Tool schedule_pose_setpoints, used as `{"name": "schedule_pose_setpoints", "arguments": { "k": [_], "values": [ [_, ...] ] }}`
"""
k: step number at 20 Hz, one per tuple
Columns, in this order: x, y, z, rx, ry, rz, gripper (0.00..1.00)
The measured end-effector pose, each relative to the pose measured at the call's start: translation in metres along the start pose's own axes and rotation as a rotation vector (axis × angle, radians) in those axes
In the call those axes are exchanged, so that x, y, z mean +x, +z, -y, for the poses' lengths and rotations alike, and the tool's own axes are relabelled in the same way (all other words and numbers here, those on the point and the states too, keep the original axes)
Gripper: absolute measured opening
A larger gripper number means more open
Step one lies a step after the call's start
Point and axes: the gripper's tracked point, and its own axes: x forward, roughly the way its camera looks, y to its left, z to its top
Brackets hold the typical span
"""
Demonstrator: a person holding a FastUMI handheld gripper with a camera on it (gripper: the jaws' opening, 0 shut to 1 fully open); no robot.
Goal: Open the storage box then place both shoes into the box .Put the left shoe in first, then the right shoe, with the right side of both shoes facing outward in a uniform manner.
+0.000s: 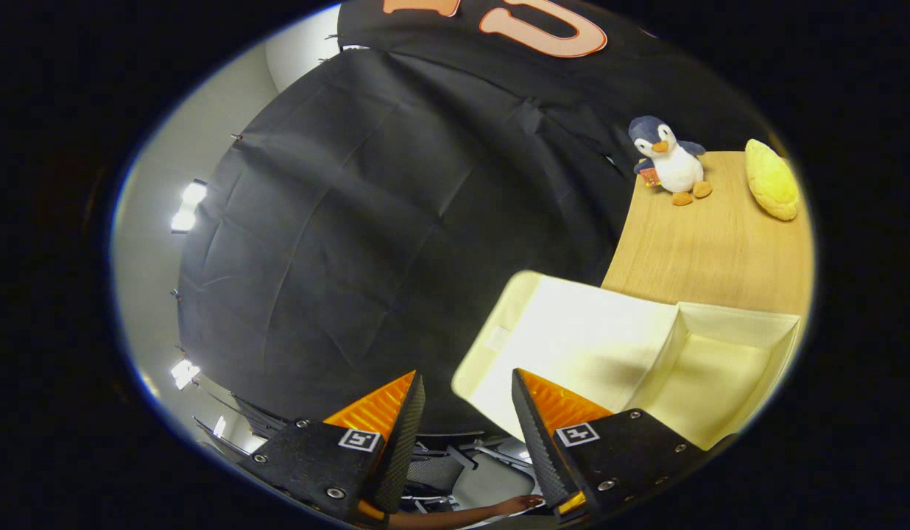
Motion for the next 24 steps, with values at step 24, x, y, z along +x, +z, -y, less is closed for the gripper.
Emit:
{"name": "schedule_pose_setpoints", "arguments": {
  "k": [24],
  "values": [
    [-0.288,-0.153,0.341,-0.05,-0.984,0.152,0.72]
  ]
}}
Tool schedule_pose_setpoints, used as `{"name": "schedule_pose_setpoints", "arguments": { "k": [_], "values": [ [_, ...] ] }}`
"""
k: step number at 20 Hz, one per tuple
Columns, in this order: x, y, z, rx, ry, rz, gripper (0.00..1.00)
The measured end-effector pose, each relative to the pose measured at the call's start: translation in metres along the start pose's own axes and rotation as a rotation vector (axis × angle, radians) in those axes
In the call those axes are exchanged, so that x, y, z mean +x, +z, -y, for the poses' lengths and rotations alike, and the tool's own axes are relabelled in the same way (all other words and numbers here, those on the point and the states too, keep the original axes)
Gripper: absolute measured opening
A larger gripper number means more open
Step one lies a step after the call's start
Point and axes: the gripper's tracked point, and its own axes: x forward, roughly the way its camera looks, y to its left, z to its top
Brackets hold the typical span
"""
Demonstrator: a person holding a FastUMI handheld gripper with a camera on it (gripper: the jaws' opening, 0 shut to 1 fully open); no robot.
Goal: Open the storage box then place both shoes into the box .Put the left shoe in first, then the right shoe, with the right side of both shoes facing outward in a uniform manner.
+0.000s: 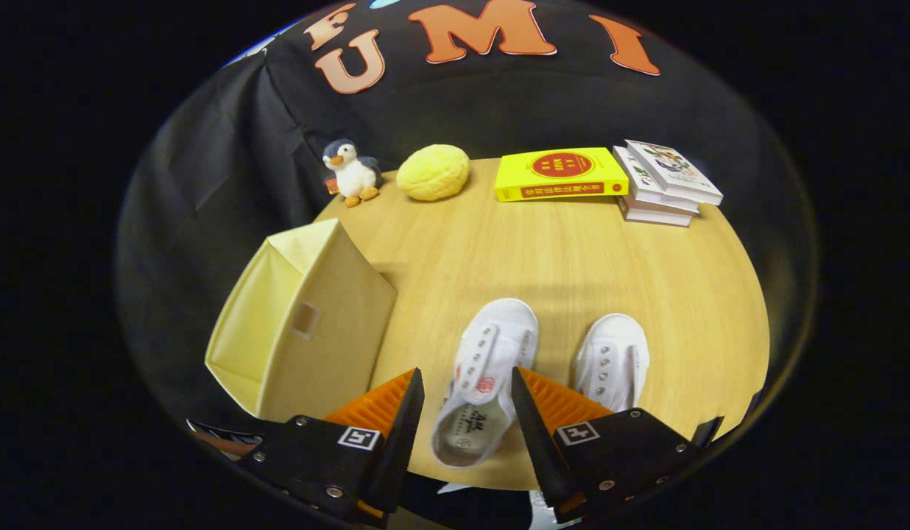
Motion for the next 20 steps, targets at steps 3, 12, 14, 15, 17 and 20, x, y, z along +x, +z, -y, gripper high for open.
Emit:
{"name": "schedule_pose_setpoints", "arguments": {
  "k": [3,12,14,15,17,20],
  "values": [
    [0.01,-0.03,0.018,-0.036,-0.029,-0.047,0.66],
    [0.049,-0.057,0.023,-0.184,-0.099,-0.098,0.45],
    [0.048,-0.067,0.022,-0.226,-0.09,-0.126,0.4],
    [0.047,-0.07,0.02,-0.215,-0.078,-0.124,0.39],
    [0.048,-0.068,0.024,-0.199,-0.087,-0.113,0.39],
    [0.061,-0.055,0.026,-0.182,-0.114,-0.065,0.39]
  ]
}}
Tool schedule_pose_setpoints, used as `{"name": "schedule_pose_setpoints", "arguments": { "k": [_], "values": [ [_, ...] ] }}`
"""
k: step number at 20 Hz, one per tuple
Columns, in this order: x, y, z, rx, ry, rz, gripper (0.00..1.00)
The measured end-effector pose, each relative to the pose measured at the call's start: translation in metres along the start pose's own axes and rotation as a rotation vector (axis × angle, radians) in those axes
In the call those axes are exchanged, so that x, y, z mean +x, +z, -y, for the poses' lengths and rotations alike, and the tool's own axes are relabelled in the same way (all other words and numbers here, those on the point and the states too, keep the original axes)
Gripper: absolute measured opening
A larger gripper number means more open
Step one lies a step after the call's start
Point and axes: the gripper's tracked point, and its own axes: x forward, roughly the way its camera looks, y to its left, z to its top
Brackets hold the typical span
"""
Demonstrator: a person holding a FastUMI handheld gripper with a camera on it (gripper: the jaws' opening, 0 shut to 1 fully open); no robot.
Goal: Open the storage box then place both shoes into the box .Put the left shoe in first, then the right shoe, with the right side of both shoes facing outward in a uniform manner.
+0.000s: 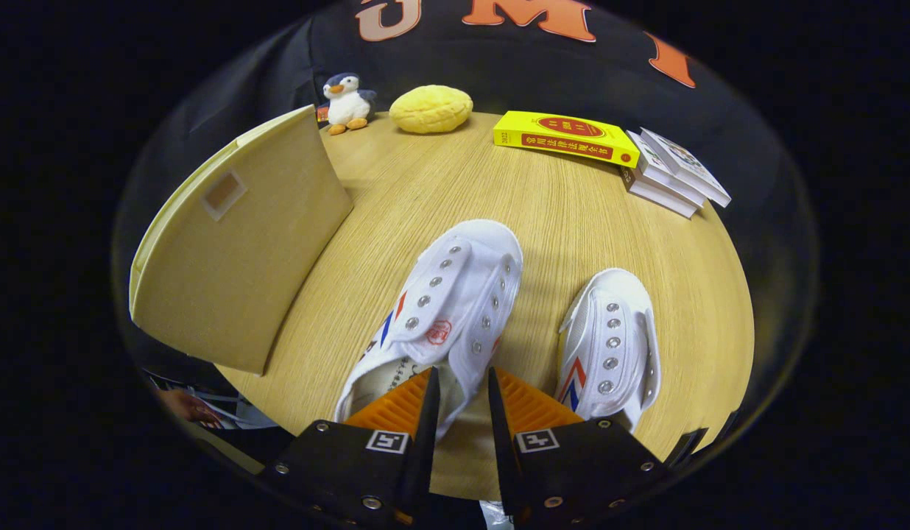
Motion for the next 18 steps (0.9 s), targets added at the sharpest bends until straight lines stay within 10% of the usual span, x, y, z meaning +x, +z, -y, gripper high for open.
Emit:
{"name": "schedule_pose_setpoints", "arguments": {
  "k": [9,18],
  "values": [
    [0.025,0.023,0.021,0.041,-0.126,0.133,0.11],
    [-0.007,0.073,0.0,0.216,0.008,0.206,0.02]
  ]
}}
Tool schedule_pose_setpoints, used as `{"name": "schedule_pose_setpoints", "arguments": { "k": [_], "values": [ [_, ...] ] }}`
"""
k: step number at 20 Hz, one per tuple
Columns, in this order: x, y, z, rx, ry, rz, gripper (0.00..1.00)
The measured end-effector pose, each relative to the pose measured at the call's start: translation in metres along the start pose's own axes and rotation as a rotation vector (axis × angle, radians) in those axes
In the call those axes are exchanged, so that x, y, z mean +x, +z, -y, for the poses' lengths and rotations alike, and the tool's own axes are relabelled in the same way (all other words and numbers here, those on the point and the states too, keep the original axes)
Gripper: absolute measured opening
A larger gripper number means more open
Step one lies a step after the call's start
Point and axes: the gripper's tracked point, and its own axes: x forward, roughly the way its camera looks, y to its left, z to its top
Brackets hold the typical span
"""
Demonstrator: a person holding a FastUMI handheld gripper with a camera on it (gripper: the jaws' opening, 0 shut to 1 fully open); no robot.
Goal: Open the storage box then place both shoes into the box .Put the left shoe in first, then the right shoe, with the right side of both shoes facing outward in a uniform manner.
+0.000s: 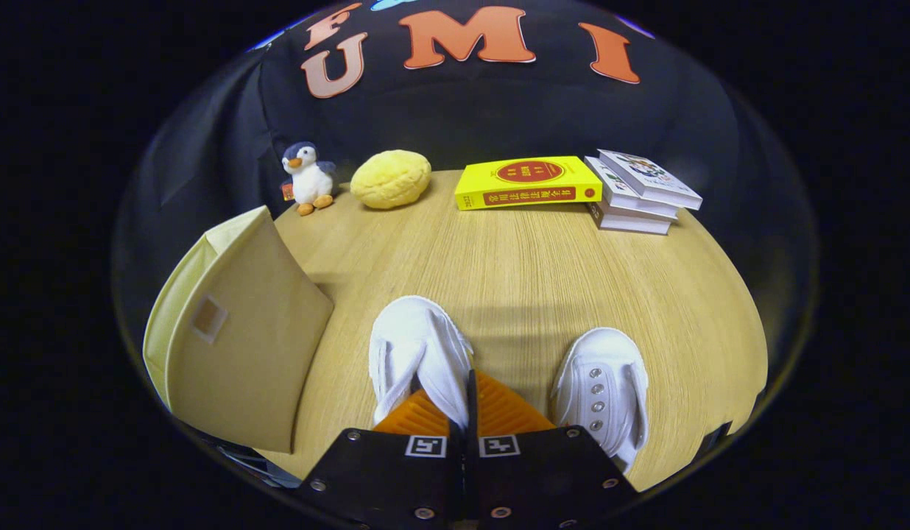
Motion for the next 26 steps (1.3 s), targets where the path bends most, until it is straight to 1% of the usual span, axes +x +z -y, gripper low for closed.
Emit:
{"name": "schedule_pose_setpoints", "arguments": {
  "k": [3,8,12,14,17,19,21,26],
  "values": [
    [-0.015,0.029,-0.022,0.034,0.05,0.022,0.02],
    [-0.046,0.08,-0.058,0.041,0.098,0.055,0.02],
    [-0.07,0.117,-0.101,0.054,0.174,0.081,0.02],
    [-0.078,0.126,-0.127,0.059,0.209,0.077,0.02],
    [-0.079,0.127,-0.167,0.08,0.256,0.031,0.02],
    [-0.077,0.122,-0.191,0.08,0.27,-0.005,0.02],
    [-0.071,0.11,-0.21,0.074,0.265,-0.043,0.02],
    [-0.05,0.077,-0.251,0.113,0.221,-0.16,0.02]
  ]
}}
